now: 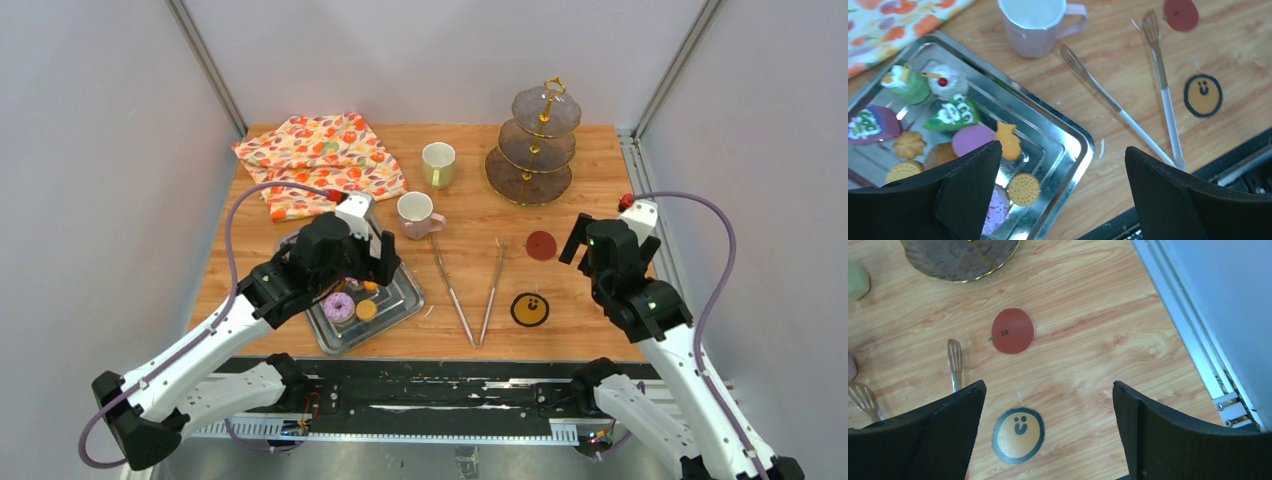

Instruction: Serve the afternoon tea

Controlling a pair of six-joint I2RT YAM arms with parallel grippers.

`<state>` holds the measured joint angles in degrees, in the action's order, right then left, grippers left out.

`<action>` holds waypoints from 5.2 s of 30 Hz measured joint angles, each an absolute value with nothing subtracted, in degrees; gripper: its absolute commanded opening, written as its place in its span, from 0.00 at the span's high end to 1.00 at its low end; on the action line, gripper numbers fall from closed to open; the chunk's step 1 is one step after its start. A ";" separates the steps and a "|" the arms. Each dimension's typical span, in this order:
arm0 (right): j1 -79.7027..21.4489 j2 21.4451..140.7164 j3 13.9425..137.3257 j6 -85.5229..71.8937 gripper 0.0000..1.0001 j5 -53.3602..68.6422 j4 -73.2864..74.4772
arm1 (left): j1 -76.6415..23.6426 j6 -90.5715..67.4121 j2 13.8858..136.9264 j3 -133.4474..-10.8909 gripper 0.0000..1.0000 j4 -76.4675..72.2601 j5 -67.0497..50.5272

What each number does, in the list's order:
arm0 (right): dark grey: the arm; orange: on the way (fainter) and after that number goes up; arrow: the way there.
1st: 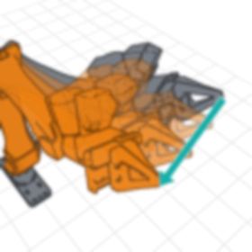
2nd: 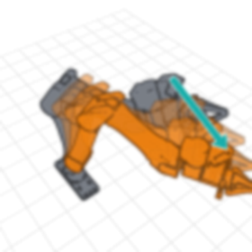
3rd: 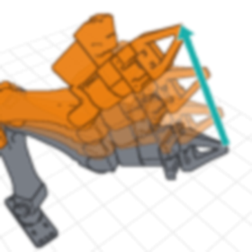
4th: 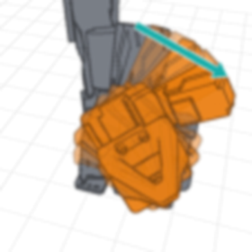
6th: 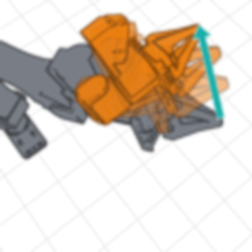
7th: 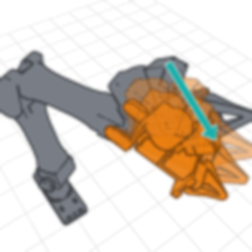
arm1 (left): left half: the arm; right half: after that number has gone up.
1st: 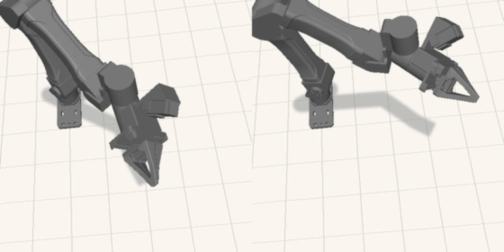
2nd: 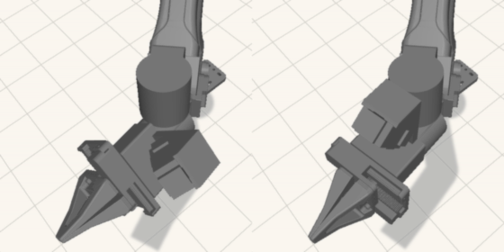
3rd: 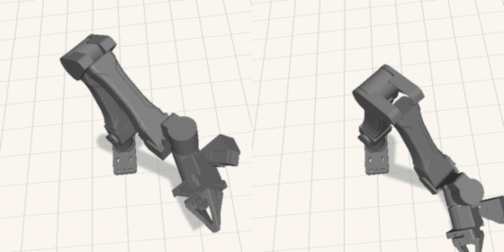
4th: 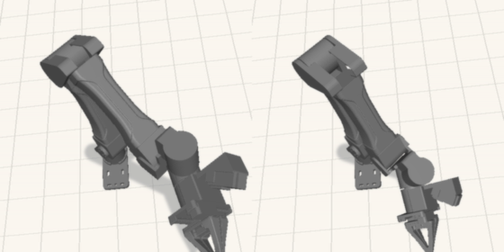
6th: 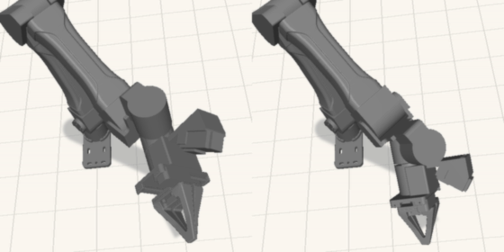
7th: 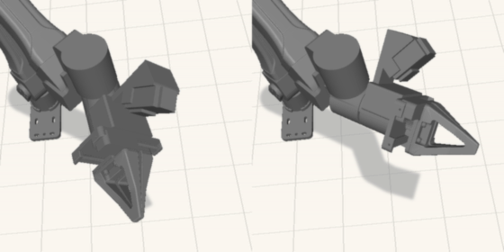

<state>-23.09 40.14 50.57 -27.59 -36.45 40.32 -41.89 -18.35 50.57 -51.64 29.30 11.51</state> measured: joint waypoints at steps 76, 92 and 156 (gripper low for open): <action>-51.99 75.70 39.92 -30.20 0.15 -11.99 19.90 | -32.51 -34.09 51.22 -47.79 0.02 34.41 10.02; -53.30 71.50 39.97 -33.69 0.14 -13.78 18.98 | -32.51 -34.30 50.72 -47.77 0.02 34.13 8.91; -53.10 83.15 42.39 -12.56 0.19 -14.44 15.81 | -32.47 -36.45 52.40 -45.36 0.02 30.39 6.46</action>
<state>-53.10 83.15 42.39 -12.56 -14.44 15.81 -32.47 -36.45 52.40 -45.36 30.39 6.46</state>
